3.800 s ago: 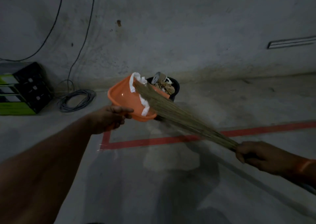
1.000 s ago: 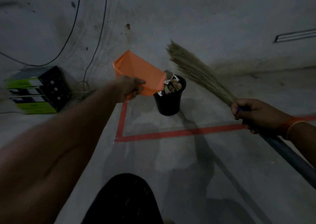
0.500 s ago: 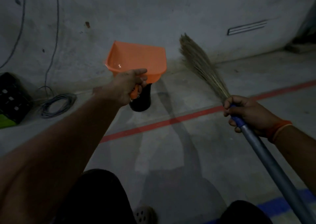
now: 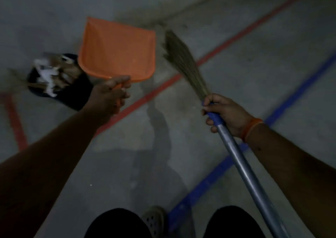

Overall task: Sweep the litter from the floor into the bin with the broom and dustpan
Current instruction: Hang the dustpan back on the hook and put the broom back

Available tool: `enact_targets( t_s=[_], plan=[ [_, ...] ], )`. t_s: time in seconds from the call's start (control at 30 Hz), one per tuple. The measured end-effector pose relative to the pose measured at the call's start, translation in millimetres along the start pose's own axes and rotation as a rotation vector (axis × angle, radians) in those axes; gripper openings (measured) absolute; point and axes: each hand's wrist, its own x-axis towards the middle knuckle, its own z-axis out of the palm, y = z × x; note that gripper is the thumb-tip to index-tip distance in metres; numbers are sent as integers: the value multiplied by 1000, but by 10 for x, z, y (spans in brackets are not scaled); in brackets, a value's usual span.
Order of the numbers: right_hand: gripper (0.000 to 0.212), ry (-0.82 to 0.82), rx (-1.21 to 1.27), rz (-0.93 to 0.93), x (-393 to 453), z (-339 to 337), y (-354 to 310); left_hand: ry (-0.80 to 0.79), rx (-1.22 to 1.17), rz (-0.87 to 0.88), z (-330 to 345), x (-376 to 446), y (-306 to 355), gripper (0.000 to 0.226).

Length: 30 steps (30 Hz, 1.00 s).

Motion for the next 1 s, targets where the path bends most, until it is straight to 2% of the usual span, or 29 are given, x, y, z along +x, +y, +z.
enact_targets(
  t_s=[0.07, 0.2, 0.37, 0.53, 0.67, 0.8, 1.0],
  plan=[
    [23, 65, 65, 47, -349, -71, -93, -84, 74, -9, 225, -55, 215, 36],
    [22, 173, 181, 129, -1210, -107, -535, -262, 57, 1, 648, -375, 926, 37],
    [22, 314, 325, 222, -2281, 110, -1309, -461, 50, -62, 1097, -966, 2159, 40],
    [22, 389, 509, 300, -3216, 312, -2004, -631, 60, -123, 1344, -1504, 3149, 42],
    [21, 505, 532, 338, -3751, 365, -2272, -779, 113, -140, 1479, -1667, 3664, 43],
    [23, 617, 507, 319, -4106, 265, -2443, -806, 113, -116, 1658, -1623, 4040, 42],
    [21, 700, 475, 246, -4182, -109, -2712, -725, 37, -153, 2099, -1453, 4315, 40]
  ],
)
